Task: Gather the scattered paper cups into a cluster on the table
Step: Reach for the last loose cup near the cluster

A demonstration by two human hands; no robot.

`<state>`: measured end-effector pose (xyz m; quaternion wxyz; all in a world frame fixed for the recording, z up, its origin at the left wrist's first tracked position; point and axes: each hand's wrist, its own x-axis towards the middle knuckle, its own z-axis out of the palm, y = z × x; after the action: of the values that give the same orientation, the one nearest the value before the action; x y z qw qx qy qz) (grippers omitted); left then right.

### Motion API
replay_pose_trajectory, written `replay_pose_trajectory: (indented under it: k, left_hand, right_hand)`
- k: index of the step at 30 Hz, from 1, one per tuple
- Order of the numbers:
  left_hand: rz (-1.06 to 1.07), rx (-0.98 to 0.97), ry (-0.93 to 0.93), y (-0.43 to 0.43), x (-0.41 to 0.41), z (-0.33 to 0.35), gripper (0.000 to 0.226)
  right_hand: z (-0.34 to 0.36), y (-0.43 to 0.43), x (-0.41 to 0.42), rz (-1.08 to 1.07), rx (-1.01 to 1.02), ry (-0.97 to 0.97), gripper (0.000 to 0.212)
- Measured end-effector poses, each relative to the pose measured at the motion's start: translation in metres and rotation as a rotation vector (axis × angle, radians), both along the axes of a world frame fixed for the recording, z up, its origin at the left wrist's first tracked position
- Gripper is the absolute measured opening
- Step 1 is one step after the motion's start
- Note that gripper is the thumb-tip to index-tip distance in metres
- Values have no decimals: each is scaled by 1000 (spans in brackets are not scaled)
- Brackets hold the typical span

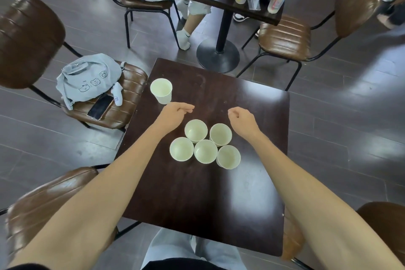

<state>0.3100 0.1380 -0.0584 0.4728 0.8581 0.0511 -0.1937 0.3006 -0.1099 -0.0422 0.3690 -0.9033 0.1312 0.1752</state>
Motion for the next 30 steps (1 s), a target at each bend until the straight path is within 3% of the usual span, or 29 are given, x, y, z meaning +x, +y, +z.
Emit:
replay_pose_trajectory:
  k: [5, 10, 16, 20, 26, 30]
  left_hand:
    - [311, -67, 116, 63, -2, -4, 43]
    - [625, -133, 40, 109, 20, -4, 39]
    - [449, -186, 155, 100, 50, -7, 50]
    - [320, -166, 113, 83, 54, -10, 59]
    - [166, -110, 89, 61, 64, -10, 53]
    - [33, -103, 64, 34, 67, -3, 45]
  right_hand:
    - [13, 50, 37, 83, 72, -50, 37]
    - [8, 117, 67, 193, 181, 3, 38]
    - [-12, 167, 93, 226, 198, 113, 52]
    - [-21, 174, 101, 270, 148, 105, 43]
    - [-19, 143, 108, 241, 108, 61, 27]
    - [-17, 109, 104, 112, 94, 71, 37]
